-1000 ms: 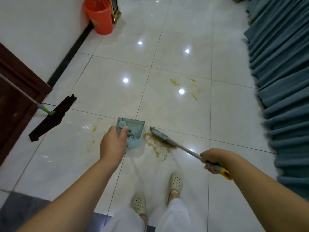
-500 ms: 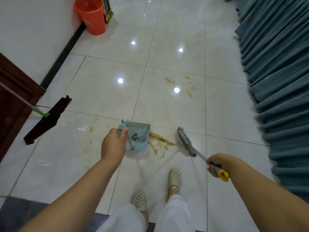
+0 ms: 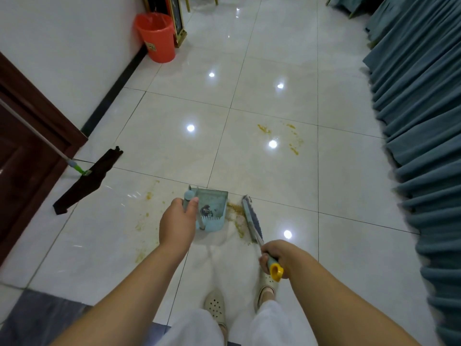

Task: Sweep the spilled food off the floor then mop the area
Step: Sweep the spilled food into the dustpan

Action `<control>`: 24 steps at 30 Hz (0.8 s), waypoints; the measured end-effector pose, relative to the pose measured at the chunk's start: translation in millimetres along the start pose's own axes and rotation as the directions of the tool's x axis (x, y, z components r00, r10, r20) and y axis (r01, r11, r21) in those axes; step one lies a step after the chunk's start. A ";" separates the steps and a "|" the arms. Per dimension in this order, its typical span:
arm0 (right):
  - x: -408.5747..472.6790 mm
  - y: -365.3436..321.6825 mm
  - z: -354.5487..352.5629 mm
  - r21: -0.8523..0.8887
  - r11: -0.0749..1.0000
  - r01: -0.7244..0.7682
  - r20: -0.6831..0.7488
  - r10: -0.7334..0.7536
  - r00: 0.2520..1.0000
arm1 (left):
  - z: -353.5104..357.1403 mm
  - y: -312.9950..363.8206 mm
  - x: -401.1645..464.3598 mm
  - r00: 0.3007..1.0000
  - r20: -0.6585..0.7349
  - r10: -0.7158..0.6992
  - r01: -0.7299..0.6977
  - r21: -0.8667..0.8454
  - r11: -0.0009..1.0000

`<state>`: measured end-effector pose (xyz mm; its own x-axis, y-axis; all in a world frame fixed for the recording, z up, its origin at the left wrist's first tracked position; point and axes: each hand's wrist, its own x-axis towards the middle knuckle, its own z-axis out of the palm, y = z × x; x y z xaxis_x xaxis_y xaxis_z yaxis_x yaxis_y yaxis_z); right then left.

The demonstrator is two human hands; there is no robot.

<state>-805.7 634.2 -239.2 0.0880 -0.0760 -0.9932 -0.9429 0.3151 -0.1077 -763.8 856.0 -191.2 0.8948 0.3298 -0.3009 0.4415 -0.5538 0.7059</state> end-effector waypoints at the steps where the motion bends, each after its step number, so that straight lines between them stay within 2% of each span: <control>1: -1.3 -0.8 3.1 0.004 1.000 0.002 0.008 -0.002 1.000 | -1.8 -0.3 0.3 1.000 -0.005 -0.001 0.001 0.000 1.000; 11: -23.2 2.6 2.9 0.074 0.997 0.021 0.005 -0.022 1.000 | -19.8 -4.9 12.9 0.998 -0.058 -0.013 0.013 -0.002 1.000; 18: -23.4 1.8 -15.9 -0.001 1.000 0.000 -0.065 -0.001 0.998 | -31.4 -13.4 19.6 0.994 -0.090 -0.056 0.055 -0.010 0.998; 24: -10.6 7.0 10.7 0.012 0.999 -0.033 -0.012 0.033 0.999 | -46.3 -27.7 20.1 0.990 -0.100 -0.100 0.095 -0.061 0.994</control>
<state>-809.8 647.4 -229.9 0.0530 -0.0769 -0.9956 -0.9414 0.3288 -0.0755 -761.1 913.3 -187.1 0.8348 0.4589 -0.3043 0.5193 -0.4725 0.7121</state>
